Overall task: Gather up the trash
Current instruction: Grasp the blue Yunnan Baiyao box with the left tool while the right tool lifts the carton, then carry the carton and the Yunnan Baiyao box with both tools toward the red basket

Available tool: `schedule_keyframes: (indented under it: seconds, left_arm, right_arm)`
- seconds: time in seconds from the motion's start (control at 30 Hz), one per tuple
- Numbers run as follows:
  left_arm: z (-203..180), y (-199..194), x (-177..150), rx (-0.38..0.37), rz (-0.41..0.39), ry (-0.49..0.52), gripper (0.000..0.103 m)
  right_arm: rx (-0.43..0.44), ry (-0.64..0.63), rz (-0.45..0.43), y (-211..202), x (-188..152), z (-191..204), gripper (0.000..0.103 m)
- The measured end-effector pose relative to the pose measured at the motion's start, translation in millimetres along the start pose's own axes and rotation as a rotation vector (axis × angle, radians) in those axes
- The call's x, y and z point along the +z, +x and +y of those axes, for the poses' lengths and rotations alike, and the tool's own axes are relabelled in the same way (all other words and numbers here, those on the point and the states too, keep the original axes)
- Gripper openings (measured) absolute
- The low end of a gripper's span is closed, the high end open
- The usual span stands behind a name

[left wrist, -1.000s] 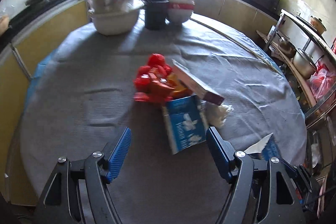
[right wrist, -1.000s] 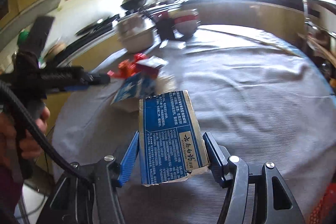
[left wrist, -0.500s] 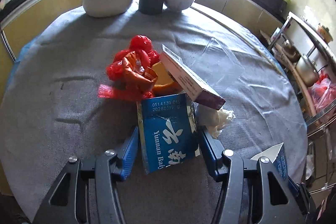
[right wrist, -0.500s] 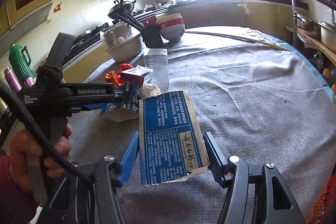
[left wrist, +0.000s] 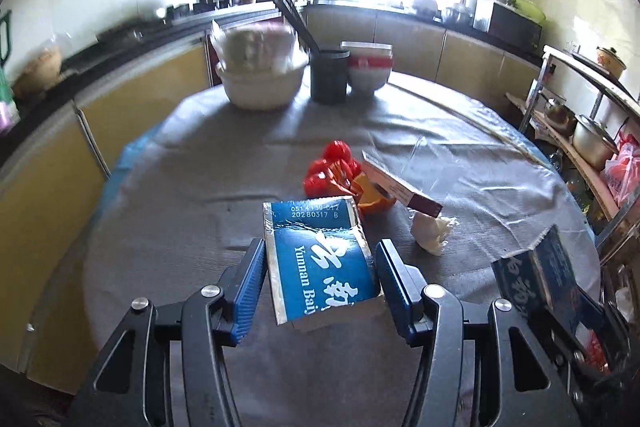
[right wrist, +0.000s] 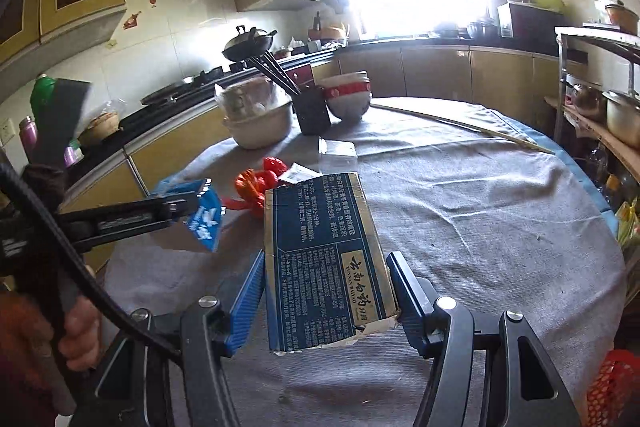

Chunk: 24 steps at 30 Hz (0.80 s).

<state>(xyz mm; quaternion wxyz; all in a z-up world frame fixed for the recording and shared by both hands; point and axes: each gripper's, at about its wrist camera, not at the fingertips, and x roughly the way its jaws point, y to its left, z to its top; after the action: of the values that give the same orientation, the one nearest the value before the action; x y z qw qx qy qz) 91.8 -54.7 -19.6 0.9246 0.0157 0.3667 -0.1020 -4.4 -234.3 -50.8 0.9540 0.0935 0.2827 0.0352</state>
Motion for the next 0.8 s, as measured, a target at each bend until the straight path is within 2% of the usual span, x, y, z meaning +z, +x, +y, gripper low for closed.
schedule_keyframes:
  seconds: [0.03,0.07,0.1,0.13,0.23,0.33,0.43,0.53,0.6,0.63,0.73,0.8]
  left_arm:
    - [1,-7,-1,-0.001,-0.012,0.004,0.056]
    - [1,-17,-2,-0.002,-0.028,0.011,0.037]
    - [0,-21,-1,-0.001,-0.030,0.019,0.026]
    - [-3,-25,-2,-0.002,-0.027,0.024,0.020]
    - [-7,-38,-5,-0.024,-0.036,0.033,0.020]
    - [-7,-38,-10,-0.014,-0.026,0.048,0.020]
    - [13,-27,-17,-0.100,0.042,-0.044,0.023]
    - [31,-13,-32,-0.111,0.093,-0.085,0.044]
    - [40,-7,-42,-0.145,0.134,-0.121,0.045]
    - [40,-7,-45,-0.156,0.149,-0.123,0.047]
    - [30,-15,-57,-0.163,0.160,-0.099,0.064]
    - [12,-23,-64,-0.195,0.145,-0.050,0.066]
  right_arm:
    - [0.000,0.000,-0.005,-3,1,2,0.064]
    - [-0.001,-0.001,-0.009,-5,2,3,0.064]
    - [-0.003,0.000,-0.016,-10,3,5,0.064]
    - [-0.004,0.002,-0.022,-14,3,6,0.064]
    - [-0.001,0.011,-0.040,-25,6,9,0.064]
    - [-0.025,-0.004,-0.049,-36,7,12,0.064]
    - [-0.044,-0.002,-0.029,-39,4,7,0.064]
    - [-0.061,0.007,0.007,-34,-6,-1,0.064]
    - [-0.058,0.035,0.031,-28,-13,-8,0.064]
    - [-0.053,0.053,0.045,-25,-16,-13,0.064]
    - [-0.068,0.070,0.068,-15,-22,-20,0.064]
    - [-0.106,0.068,0.102,-6,-26,-24,0.064]
